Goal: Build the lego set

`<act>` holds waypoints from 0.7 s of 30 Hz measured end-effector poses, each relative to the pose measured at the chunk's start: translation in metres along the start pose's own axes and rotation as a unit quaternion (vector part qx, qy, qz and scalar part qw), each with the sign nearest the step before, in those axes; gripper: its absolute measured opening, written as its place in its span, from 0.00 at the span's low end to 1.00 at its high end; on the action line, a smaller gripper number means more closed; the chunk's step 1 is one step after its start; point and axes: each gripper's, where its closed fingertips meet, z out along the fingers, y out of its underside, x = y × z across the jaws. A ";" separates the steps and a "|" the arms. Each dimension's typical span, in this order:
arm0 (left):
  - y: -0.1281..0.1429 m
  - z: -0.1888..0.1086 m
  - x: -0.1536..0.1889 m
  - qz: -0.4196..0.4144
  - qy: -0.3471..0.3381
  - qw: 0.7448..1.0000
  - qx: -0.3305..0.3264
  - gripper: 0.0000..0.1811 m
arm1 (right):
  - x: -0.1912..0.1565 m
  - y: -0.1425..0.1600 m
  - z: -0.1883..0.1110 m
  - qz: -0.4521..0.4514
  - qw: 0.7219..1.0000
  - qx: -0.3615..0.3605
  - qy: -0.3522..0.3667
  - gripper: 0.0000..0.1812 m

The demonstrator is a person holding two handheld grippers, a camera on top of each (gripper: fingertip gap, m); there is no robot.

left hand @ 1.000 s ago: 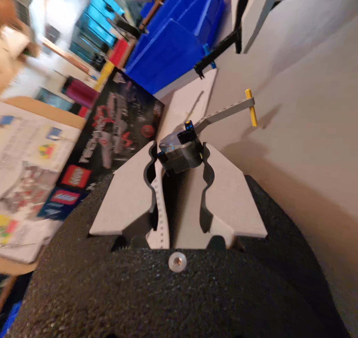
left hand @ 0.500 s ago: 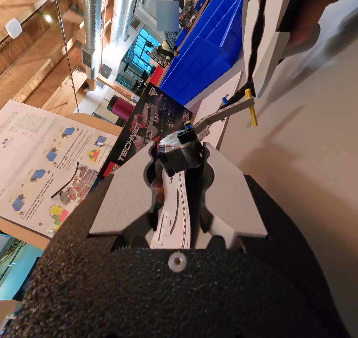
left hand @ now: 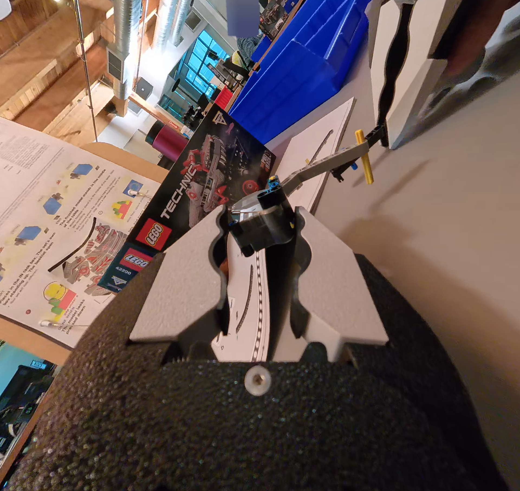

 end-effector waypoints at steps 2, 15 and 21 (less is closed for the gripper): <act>0.001 0.001 0.002 0.001 0.006 1.000 -0.001 0.24 | 0.000 0.000 -0.001 0.010 1.000 0.001 -0.007 0.02; -0.008 0.001 0.002 -0.013 0.018 0.999 0.040 0.24 | 0.000 0.001 -0.001 0.022 1.000 0.001 -0.015 0.02; -0.019 -0.002 -0.002 -0.017 0.015 0.997 0.073 0.24 | 0.000 0.001 -0.001 0.022 1.000 0.001 -0.015 0.02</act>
